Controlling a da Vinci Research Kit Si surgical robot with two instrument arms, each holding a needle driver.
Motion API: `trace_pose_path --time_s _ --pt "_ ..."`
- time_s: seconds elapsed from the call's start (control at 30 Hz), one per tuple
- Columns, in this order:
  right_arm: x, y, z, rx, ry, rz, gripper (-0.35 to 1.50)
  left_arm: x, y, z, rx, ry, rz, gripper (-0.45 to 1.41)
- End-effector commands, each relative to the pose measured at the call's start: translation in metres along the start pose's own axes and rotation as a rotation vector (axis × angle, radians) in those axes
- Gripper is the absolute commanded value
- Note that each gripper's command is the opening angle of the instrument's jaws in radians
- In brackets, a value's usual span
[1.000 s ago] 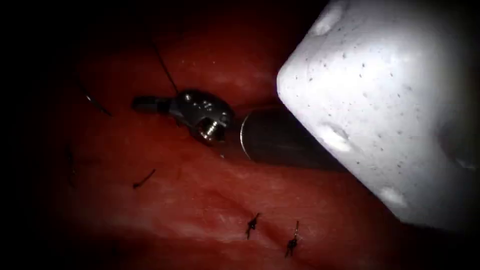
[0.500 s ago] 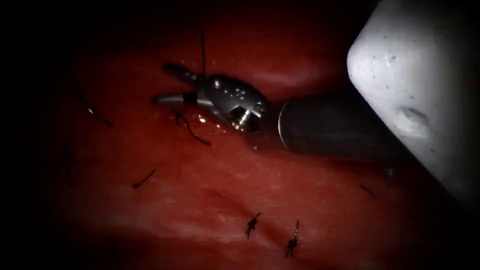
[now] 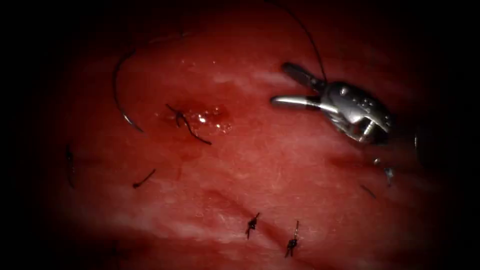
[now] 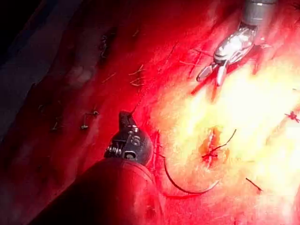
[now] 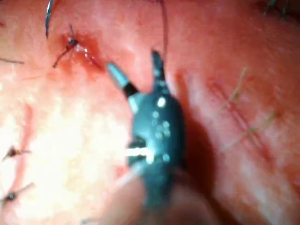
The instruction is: Wound Closure
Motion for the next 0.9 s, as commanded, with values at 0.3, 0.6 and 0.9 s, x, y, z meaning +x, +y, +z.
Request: trace_pose_path --time_s 0.3,0.6,0.9 --pt "-0.0021 -0.0009 0.0014 -0.03 -0.003 -0.006 1.38 -0.0065 0.0033 0.0092 -0.026 -0.03 -0.035 -0.45" --pt "-0.0017 -0.0001 -0.0008 -0.096 -0.031 -0.047 1.38 -0.0124 0.0028 0.0129 -0.018 -0.062 -0.204 0.96" --pt "-0.0009 0.004 -0.0084 -0.248 -0.066 -0.073 1.41 -0.0153 0.0003 0.0123 -0.052 -0.05 -0.227 1.36"
